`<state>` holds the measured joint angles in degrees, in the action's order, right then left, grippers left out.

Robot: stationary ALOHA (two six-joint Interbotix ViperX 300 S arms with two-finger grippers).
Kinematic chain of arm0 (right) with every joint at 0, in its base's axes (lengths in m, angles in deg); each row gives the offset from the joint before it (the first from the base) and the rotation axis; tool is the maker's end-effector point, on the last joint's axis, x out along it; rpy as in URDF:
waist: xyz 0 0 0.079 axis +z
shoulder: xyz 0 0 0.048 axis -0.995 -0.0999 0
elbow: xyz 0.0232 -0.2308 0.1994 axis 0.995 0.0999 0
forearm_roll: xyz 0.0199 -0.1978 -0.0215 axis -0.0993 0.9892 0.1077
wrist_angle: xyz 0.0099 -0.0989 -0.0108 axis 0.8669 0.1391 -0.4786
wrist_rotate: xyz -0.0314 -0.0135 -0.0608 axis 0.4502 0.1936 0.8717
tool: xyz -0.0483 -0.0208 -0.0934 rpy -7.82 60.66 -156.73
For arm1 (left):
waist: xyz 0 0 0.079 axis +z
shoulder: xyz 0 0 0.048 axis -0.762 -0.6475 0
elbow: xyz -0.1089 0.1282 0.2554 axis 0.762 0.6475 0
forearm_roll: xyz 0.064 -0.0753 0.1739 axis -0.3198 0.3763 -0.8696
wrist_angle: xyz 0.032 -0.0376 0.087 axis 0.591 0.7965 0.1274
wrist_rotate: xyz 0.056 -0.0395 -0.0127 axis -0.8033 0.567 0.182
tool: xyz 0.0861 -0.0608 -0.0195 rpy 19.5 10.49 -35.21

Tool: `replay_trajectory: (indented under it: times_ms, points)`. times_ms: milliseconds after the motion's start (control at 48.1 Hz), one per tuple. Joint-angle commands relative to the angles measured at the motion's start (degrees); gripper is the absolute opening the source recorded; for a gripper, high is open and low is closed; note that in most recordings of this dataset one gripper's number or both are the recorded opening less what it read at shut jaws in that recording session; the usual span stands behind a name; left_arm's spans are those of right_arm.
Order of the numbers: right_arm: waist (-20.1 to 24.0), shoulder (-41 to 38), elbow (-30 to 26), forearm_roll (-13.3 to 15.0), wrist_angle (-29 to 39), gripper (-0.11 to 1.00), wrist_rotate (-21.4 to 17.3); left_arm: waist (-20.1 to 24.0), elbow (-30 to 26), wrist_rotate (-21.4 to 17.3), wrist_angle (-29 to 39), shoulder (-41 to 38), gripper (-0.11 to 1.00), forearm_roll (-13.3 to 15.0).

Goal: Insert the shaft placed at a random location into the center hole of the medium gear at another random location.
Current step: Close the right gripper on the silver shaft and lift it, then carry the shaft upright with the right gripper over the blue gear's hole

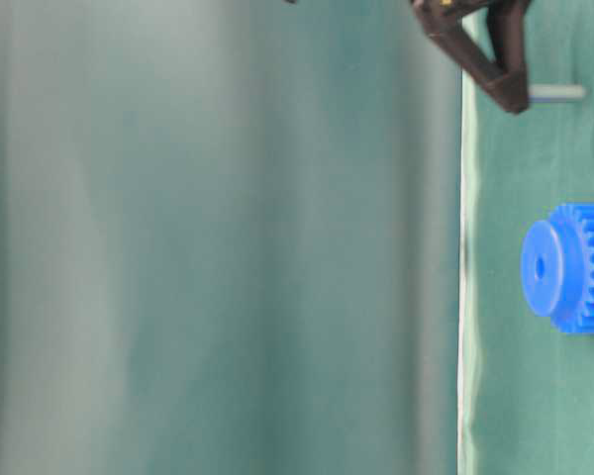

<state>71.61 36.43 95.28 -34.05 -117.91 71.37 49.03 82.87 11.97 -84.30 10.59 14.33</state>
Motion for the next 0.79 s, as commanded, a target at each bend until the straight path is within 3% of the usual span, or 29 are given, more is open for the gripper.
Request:
replay_trajectory:
  times_ms: [0, 291, 770]
  points:
    - [-0.18, 5.71, -1.58, -0.09, 4.22, 0.14, 1.05, -0.09, -1.32, -0.09, -0.35, -0.26, 0.00, -0.18]
    - [-0.18, 15.29, -4.48, 1.14, 17.14, 0.14, 1.32, 0.00, -1.41, 0.00, -0.26, -0.53, 0.00, -0.18]
    - [-0.18, 14.41, -5.36, 1.14, 17.49, 0.14, 1.41, 0.00, -1.41, 0.00, -0.26, -0.53, 0.00, -0.18]
